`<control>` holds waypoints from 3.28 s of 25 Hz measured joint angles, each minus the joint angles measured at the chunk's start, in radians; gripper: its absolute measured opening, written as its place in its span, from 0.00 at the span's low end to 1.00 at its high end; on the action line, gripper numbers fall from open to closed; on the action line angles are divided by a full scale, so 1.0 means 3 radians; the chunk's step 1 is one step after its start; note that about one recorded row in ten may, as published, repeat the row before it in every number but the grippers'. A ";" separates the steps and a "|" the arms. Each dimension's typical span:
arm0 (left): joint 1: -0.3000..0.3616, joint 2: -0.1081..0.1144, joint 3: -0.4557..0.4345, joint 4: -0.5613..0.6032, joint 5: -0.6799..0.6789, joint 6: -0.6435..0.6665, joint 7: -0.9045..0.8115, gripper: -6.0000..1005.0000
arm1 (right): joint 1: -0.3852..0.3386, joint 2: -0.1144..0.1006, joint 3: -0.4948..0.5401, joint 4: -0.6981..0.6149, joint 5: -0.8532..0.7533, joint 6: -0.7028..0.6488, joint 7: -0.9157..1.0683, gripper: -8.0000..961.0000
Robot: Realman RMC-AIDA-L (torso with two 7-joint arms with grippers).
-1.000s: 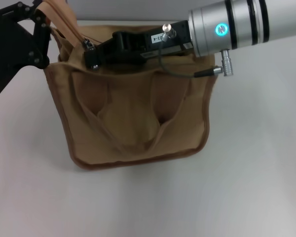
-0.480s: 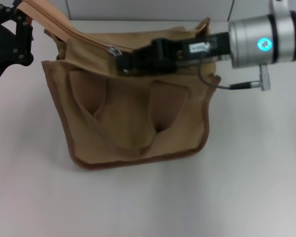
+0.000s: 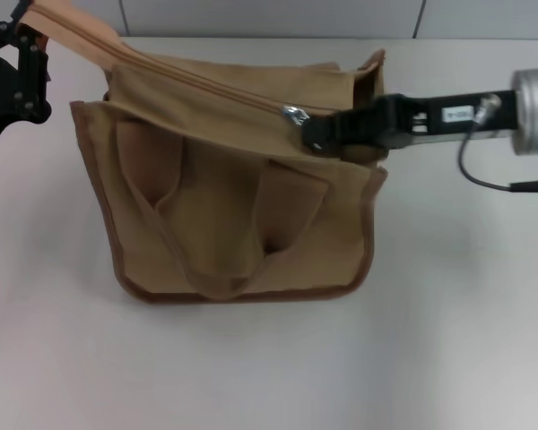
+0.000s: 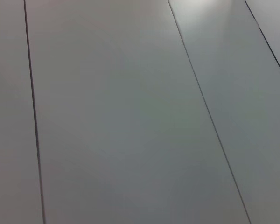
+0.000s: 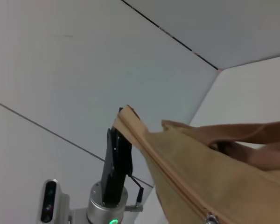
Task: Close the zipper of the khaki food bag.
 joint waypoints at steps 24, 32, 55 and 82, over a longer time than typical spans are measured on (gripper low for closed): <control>0.0021 -0.0008 -0.0010 -0.0050 0.0002 -0.0107 0.0023 0.03 | -0.0181 -0.0133 0.0257 -0.0004 -0.0168 -0.0311 -0.0054 0.10; 0.0005 -0.0009 0.0004 -0.0050 0.0003 -0.0126 0.0027 0.03 | -0.0175 -0.0133 0.0407 0.0042 -0.0156 -0.0442 -0.0158 0.11; -0.0011 -0.0007 0.0012 -0.0137 0.0027 -0.0148 0.0061 0.03 | -0.0435 -0.0093 0.1177 0.0081 -0.0138 -0.1320 -0.1640 0.79; 0.0111 0.0031 0.0214 0.0092 0.0079 -0.0219 -0.0845 0.09 | -0.0911 0.0155 0.1159 0.0341 -0.1135 -0.1349 -0.3967 0.82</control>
